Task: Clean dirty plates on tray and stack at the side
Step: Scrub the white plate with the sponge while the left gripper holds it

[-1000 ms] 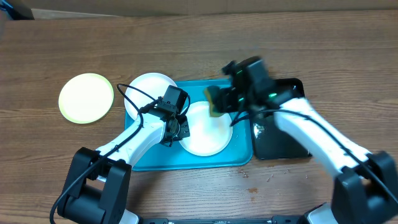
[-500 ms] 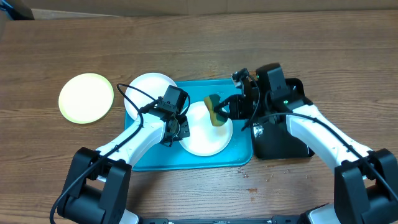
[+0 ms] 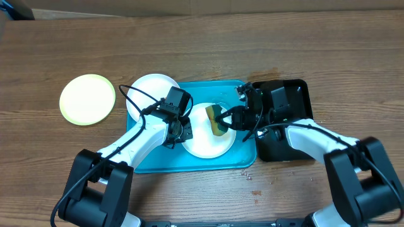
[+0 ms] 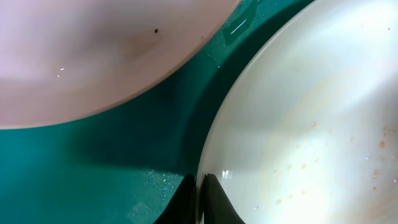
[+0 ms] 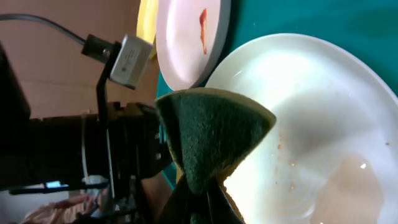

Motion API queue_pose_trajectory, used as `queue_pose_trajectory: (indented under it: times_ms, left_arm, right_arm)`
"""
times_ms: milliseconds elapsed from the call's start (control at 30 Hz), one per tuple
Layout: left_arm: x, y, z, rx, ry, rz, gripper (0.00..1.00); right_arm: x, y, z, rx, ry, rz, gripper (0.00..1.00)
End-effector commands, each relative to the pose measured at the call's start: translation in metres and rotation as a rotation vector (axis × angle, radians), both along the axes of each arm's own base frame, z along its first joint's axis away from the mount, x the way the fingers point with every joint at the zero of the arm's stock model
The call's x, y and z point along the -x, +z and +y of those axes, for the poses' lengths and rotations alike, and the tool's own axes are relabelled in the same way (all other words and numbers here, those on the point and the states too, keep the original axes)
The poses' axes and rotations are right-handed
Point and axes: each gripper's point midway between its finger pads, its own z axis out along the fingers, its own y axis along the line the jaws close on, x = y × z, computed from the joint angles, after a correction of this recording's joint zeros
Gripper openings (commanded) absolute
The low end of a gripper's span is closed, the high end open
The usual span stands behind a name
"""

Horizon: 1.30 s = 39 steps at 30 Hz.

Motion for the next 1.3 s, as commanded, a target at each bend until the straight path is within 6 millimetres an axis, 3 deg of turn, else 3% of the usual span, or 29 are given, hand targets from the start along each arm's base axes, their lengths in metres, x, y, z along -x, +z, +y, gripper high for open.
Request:
queue_pose_trajectory:
  times_ms: [0,433,1267]
  left_arm:
    - [0.001,-0.002,0.002,-0.016,-0.015,0.004,0.04]
    - [0.001,-0.002,0.002,-0.016,-0.015,0.004,0.04]
    - [0.001,-0.002,0.002,-0.016,-0.015,0.004,0.04]
  right_arm:
    - [0.003,-0.013,0.003,-0.018,-0.003,0.074,0.04]
    - [0.016,-0.036,0.037,0.073,0.005,0.047,0.04]
    - [0.004,-0.033,0.046,0.052,0.011,-0.073,0.04]
